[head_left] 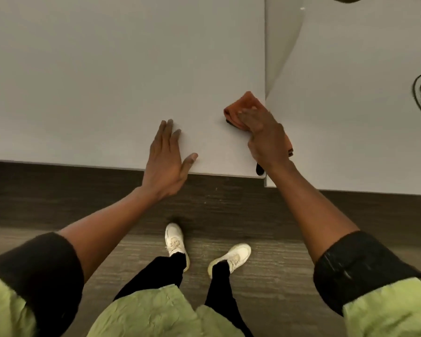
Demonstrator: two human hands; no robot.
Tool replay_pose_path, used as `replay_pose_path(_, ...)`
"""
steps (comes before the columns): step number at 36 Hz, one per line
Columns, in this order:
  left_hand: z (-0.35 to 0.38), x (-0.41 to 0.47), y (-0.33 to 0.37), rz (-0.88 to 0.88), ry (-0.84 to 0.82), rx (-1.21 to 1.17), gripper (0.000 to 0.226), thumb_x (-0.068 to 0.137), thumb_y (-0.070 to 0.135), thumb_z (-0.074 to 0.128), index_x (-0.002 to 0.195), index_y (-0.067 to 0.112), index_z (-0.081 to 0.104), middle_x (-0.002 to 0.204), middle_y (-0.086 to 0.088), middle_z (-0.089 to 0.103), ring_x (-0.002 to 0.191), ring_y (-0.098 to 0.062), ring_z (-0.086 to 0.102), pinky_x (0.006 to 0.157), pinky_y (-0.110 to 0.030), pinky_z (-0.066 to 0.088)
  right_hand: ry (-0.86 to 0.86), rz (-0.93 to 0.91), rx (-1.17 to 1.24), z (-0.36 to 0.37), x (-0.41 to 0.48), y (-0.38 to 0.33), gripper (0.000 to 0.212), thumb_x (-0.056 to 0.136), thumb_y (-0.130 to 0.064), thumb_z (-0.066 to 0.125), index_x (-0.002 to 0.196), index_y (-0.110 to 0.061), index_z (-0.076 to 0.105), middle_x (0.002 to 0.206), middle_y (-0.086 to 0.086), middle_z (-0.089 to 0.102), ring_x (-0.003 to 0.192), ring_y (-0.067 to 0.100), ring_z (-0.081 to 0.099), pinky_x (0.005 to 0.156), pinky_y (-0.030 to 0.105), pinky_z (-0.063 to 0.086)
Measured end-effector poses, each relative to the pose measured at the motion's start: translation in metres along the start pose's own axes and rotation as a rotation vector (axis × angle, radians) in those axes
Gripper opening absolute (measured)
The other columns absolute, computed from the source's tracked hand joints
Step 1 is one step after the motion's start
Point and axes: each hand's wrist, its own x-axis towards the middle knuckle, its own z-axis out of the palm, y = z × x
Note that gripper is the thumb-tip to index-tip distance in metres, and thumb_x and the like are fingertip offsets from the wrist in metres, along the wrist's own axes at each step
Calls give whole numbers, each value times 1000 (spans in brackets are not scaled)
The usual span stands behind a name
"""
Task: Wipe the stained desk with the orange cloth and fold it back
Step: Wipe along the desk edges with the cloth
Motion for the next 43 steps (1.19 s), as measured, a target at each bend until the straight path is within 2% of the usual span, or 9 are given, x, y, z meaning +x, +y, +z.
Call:
replay_pose_path(6, -13, -23, -67, 11, -30, 77, 93, 109, 73, 26, 174, 9, 10, 184, -8, -16, 169, -24, -24, 136, -51, 1, 17, 133, -5, 17, -55, -23, 63, 88, 21, 54, 141, -11, 64, 147, 11, 63, 143, 30, 53, 125, 50, 35)
replay_pose_path(11, -22, -31, -97, 102, -29, 15, 73, 115, 54, 25, 176, 16, 12, 185, -1, -13, 170, -22, -18, 138, -55, 10, 79, 173, -32, 32, -91, -59, 77, 76, 30, 55, 144, -6, 61, 147, 17, 62, 144, 35, 52, 126, 53, 34)
replay_pose_path(18, -27, -36, -134, 178, -30, 98, 91, 111, 71, 25, 176, 13, 0, 184, -6, -16, 171, -28, -14, 138, -56, 10, 51, 169, -41, 58, -91, -124, 71, 80, 27, 56, 143, -6, 62, 145, 18, 63, 141, 36, 55, 121, 54, 42)
replay_pose_path(22, -29, -47, -159, 186, -10, 169, 98, 109, 70, 36, 175, 12, -7, 183, -11, -18, 171, -31, -13, 138, -54, 6, -2, 154, -30, 83, -74, -167, 67, 87, 20, 56, 148, -9, 57, 151, 16, 58, 146, 34, 49, 122, 53, 41)
replay_pose_path(26, -32, -63, -178, 152, 8, 202, 111, 101, 53, 64, 174, 10, -8, 182, -16, -17, 170, -35, -12, 137, -58, 11, -14, 147, -20, 107, -53, -202, 70, 88, 18, 57, 151, -11, 51, 156, 16, 52, 150, 35, 44, 127, 51, 33)
replay_pose_path(35, -43, -101, -209, -24, 39, 178, 125, 90, 36, 82, 173, 3, -6, 182, -19, -15, 171, -35, -9, 137, -48, -4, -199, -195, 1, 139, -47, -263, 66, 92, 9, 43, 153, -14, 49, 155, 19, 53, 149, 38, 44, 126, 53, 33)
replay_pose_path(38, -48, -107, -216, -73, 30, 154, 127, 86, 24, 83, 173, 2, -6, 182, -18, -16, 171, -34, -11, 137, -45, -8, -265, -322, -4, 139, -60, -273, 63, 87, 12, 58, 146, -10, 58, 150, 18, 59, 144, 37, 51, 124, 51, 37)
replay_pose_path(40, -50, -109, -220, -87, 27, 146, 127, 83, 19, 83, 173, 3, -5, 182, -18, -16, 171, -34, -10, 137, -44, -9, -263, -367, -34, 134, -67, -274, 57, 91, 7, 50, 145, -8, 59, 148, 18, 61, 142, 36, 54, 119, 52, 44)
replay_pose_path(43, -52, -109, -224, -76, 17, 149, 125, 89, 30, 82, 174, 5, -5, 183, -15, -17, 171, -31, -12, 136, -45, -6, -136, -338, -102, 116, -63, -265, 54, 97, -4, 35, 147, -5, 56, 152, 20, 57, 144, 39, 51, 116, 53, 48)
